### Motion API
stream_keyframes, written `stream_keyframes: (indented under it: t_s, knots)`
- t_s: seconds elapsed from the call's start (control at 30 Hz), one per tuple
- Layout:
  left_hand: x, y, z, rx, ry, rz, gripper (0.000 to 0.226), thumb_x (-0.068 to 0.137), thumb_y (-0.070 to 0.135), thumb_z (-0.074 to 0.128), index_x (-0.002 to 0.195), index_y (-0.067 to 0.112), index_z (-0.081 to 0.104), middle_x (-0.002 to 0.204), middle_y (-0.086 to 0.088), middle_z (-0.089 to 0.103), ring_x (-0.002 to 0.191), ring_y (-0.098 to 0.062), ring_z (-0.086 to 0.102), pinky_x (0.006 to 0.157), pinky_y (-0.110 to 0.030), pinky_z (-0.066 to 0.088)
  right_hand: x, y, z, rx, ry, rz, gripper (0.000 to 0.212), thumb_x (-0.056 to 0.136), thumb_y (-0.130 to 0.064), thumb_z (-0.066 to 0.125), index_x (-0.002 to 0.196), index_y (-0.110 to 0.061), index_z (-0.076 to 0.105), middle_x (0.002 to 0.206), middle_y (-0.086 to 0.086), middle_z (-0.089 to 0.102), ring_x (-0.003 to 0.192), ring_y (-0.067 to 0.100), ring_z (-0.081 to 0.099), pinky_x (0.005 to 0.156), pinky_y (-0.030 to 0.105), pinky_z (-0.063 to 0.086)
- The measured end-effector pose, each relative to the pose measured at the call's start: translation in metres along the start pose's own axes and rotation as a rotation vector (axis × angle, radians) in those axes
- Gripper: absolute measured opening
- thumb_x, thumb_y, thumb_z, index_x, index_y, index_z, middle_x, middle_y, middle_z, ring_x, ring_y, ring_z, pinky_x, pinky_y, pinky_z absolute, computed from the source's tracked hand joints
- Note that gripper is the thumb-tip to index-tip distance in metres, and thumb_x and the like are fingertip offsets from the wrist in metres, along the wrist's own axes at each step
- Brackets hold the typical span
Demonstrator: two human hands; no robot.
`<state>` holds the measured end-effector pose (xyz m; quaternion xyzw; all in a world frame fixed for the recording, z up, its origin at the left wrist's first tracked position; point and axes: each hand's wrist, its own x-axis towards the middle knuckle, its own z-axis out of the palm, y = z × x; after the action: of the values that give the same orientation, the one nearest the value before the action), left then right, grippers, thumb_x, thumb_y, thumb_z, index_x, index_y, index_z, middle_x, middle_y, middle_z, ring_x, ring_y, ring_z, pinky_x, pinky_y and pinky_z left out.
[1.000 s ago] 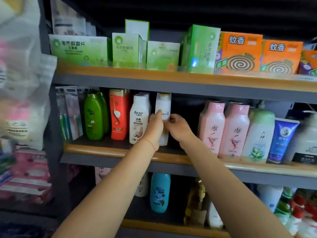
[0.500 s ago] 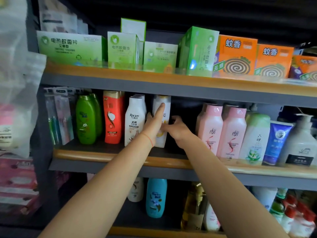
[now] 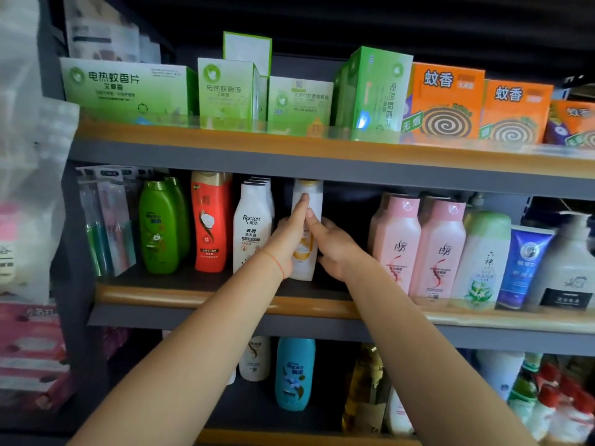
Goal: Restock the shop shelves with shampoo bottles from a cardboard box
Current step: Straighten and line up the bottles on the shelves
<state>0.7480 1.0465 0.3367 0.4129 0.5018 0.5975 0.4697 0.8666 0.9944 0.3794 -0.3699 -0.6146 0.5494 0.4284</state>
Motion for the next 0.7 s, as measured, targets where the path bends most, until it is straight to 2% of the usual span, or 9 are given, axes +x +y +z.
stream_keyframes:
  t_s: [0.1, 0.17, 0.27, 0.33, 0.4, 0.47, 0.53, 0.6, 0.7]
  knots:
    - [-0.081, 0.039, 0.014, 0.043, -0.025, 0.047, 0.108, 0.049, 0.098, 0.055, 0.123, 0.019, 0.063, 0.104, 0.004, 0.068, 0.099, -0.018, 0.068, 0.096, -0.043, 0.052, -0.007, 0.005, -0.003, 0.011, 0.018, -0.03, 0.08, 0.09, -0.061, 0.055, 0.153, -0.018, 0.029, 0.146, 0.003, 0.051, 0.132, 0.019, 0.05, 0.102, 0.031, 0.041]
    - [-0.084, 0.033, 0.016, 0.033, -0.06, 0.054, 0.109, 0.047, 0.099, 0.054, 0.123, 0.022, 0.061, 0.106, 0.004, 0.068, 0.099, -0.017, 0.066, 0.098, -0.043, 0.051, -0.014, 0.012, -0.005, -0.009, 0.041, -0.061, 0.09, 0.082, -0.071, 0.057, 0.151, -0.02, 0.032, 0.144, 0.002, 0.053, 0.129, 0.018, 0.052, 0.109, 0.037, 0.041]
    - [-0.091, 0.027, 0.024, 0.021, -0.015, -0.011, 0.125, 0.036, 0.106, 0.047, 0.135, 0.029, 0.05, 0.119, 0.004, 0.065, 0.109, -0.013, 0.062, 0.102, -0.039, 0.045, -0.033, 0.015, -0.005, -0.062, 0.097, -0.126, 0.094, 0.076, -0.079, 0.054, 0.147, -0.02, 0.038, 0.138, 0.0, 0.057, 0.123, 0.015, 0.055, 0.104, 0.038, 0.045]
    - [-0.114, 0.033, 0.03, 0.021, -0.028, 0.026, 0.109, 0.045, 0.099, 0.048, 0.127, 0.027, 0.052, 0.113, 0.003, 0.064, 0.104, -0.011, 0.063, 0.093, -0.034, 0.048, -0.046, 0.013, -0.005, -0.128, 0.143, -0.151, 0.099, 0.07, -0.084, 0.049, 0.145, -0.02, 0.041, 0.136, 0.0, 0.058, 0.121, 0.015, 0.056, 0.104, 0.039, 0.046]
    - [-0.123, 0.035, 0.033, -0.008, -0.047, 0.028, 0.097, 0.052, 0.09, 0.053, 0.122, 0.023, 0.058, 0.11, -0.001, 0.069, 0.099, -0.014, 0.068, 0.089, -0.034, 0.053, -0.058, 0.008, -0.007, -0.221, 0.182, -0.179, 0.082, 0.084, -0.076, 0.045, 0.141, -0.018, 0.044, 0.13, -0.001, 0.058, 0.116, 0.014, 0.056, 0.097, 0.033, 0.046]
    - [-0.125, 0.035, 0.035, 0.005, -0.103, 0.038, 0.101, 0.049, 0.091, 0.055, 0.125, 0.025, 0.059, 0.115, -0.001, 0.07, 0.102, -0.016, 0.07, 0.095, -0.038, 0.054, -0.068, 0.005, -0.011, -0.292, 0.211, -0.215, 0.056, 0.095, -0.063, 0.04, 0.128, -0.019, 0.05, 0.118, -0.003, 0.059, 0.103, 0.01, 0.057, 0.079, 0.022, 0.043]
    - [-0.124, 0.035, 0.035, 0.04, -0.149, 0.045, 0.104, 0.047, 0.092, 0.057, 0.128, 0.027, 0.057, 0.118, 0.0, 0.07, 0.106, -0.017, 0.069, 0.098, -0.041, 0.052, -0.076, 0.004, -0.016, -0.383, 0.245, -0.272, 0.039, 0.099, -0.057, 0.039, 0.109, -0.022, 0.052, 0.103, -0.004, 0.062, 0.093, 0.008, 0.059, 0.068, 0.019, 0.041]
    - [-0.124, 0.035, 0.035, 0.096, -0.156, 0.078, 0.106, 0.049, 0.092, 0.06, 0.13, 0.024, 0.055, 0.119, -0.002, 0.068, 0.108, -0.015, 0.066, 0.098, -0.037, 0.05, -0.079, 0.008, -0.017, -0.463, 0.283, -0.332, 0.033, 0.101, -0.051, 0.04, 0.104, -0.02, 0.053, 0.095, -0.003, 0.063, 0.088, 0.013, 0.061, 0.069, 0.024, 0.046]
    - [-0.122, 0.031, 0.035, 0.142, -0.141, 0.119, 0.101, 0.056, 0.082, 0.07, 0.135, 0.021, 0.051, 0.116, -0.007, 0.069, 0.102, -0.014, 0.068, 0.091, -0.034, 0.052, -0.081, 0.022, -0.016, -0.646, 0.333, -0.383, 0.046, 0.099, -0.046, 0.046, 0.13, -0.012, 0.047, 0.11, 0.007, 0.063, 0.099, 0.021, 0.062, 0.084, 0.038, 0.053]
